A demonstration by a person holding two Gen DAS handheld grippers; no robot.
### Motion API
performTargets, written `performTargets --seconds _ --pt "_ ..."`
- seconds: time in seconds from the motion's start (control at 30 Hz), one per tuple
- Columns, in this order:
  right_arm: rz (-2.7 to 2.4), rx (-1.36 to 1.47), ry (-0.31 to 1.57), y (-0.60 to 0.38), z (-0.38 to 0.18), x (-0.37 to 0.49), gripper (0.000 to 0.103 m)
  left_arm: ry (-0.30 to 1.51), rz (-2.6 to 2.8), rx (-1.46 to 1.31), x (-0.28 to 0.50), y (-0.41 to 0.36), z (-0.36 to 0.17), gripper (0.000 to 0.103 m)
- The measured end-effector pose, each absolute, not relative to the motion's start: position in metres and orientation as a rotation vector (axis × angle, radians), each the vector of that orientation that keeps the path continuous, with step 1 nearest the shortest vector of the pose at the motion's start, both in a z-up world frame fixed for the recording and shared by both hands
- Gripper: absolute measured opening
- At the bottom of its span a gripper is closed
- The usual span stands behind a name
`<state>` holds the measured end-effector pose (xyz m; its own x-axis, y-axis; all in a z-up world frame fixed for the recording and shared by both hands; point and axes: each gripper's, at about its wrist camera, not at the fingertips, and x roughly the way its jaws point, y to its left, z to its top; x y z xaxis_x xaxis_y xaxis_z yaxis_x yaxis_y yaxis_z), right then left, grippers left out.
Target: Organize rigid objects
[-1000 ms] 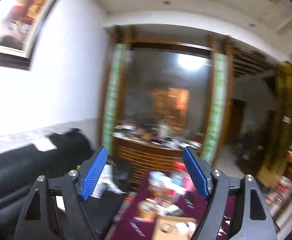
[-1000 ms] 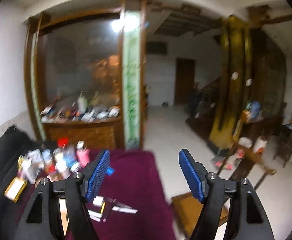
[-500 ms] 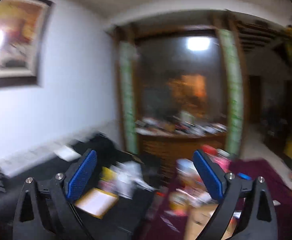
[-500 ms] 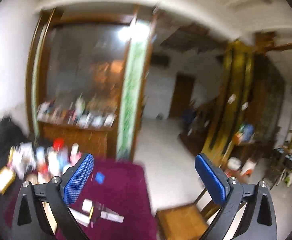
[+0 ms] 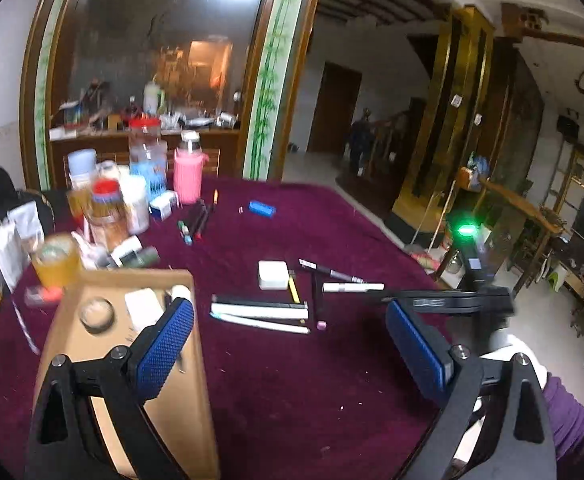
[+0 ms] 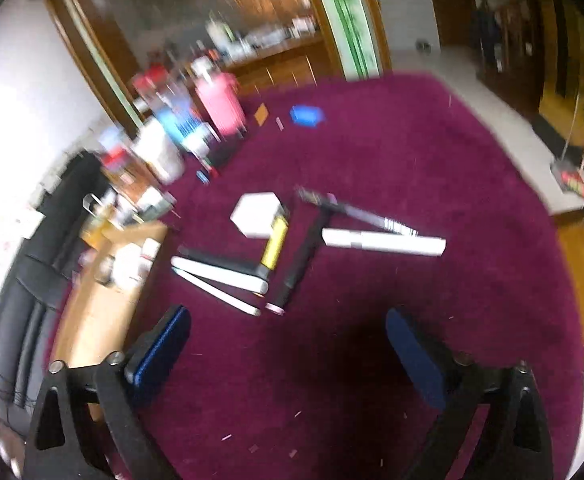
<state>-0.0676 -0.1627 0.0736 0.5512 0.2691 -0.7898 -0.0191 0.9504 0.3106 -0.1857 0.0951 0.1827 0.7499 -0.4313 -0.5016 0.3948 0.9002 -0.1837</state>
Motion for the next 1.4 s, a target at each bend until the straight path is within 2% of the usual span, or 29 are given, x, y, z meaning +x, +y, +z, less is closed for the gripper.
performTargets --seconds 0.03,0.23,0.5,0.57,0.63,0.7,0.73,0.77,0.9,1.23,1.4 --pt "0.171 0.283 0.991 -0.166 0.066 -0.067 0.088 0.581 -0.448 -0.084 -0.182 0.091 0.175 0.097" --pt "0.110 0.268 1.034 -0.163 0.052 -0.025 0.081 0.735 -0.414 -0.198 -0.139 0.087 0.124 0.097" --pt "0.030 0.154 1.073 -0.128 0.032 0.017 0.081 0.901 -0.262 -0.153 -0.112 0.094 0.091 0.097" --pt "0.018 0.125 1.085 -0.122 0.028 0.023 0.077 0.919 -0.206 -0.108 -0.109 0.092 0.088 0.097" --pt "0.011 0.100 1.108 -0.117 0.023 0.027 0.064 0.924 -0.137 -0.015 -0.105 0.085 0.085 0.097" --pt "0.011 0.094 1.099 -0.116 0.022 0.028 0.059 0.905 -0.063 0.096 -0.105 0.076 0.084 0.097" --pt "0.004 0.083 1.106 -0.117 0.021 0.028 0.046 0.893 -0.039 0.138 -0.105 0.073 0.084 0.097" --pt "0.003 0.080 1.114 -0.119 0.019 0.027 0.039 0.876 -0.006 0.194 -0.105 0.067 0.085 0.097" --pt "0.012 0.077 1.118 -0.127 0.021 0.020 0.029 0.820 0.080 0.358 -0.107 0.049 0.083 0.097" --pt "0.036 0.124 1.139 -0.162 0.025 -0.027 0.027 0.837 0.025 0.427 -0.111 0.038 0.065 0.097" --pt "0.078 0.154 1.135 -0.174 0.027 -0.061 0.027 0.871 -0.038 0.358 -0.111 0.043 0.065 0.097"
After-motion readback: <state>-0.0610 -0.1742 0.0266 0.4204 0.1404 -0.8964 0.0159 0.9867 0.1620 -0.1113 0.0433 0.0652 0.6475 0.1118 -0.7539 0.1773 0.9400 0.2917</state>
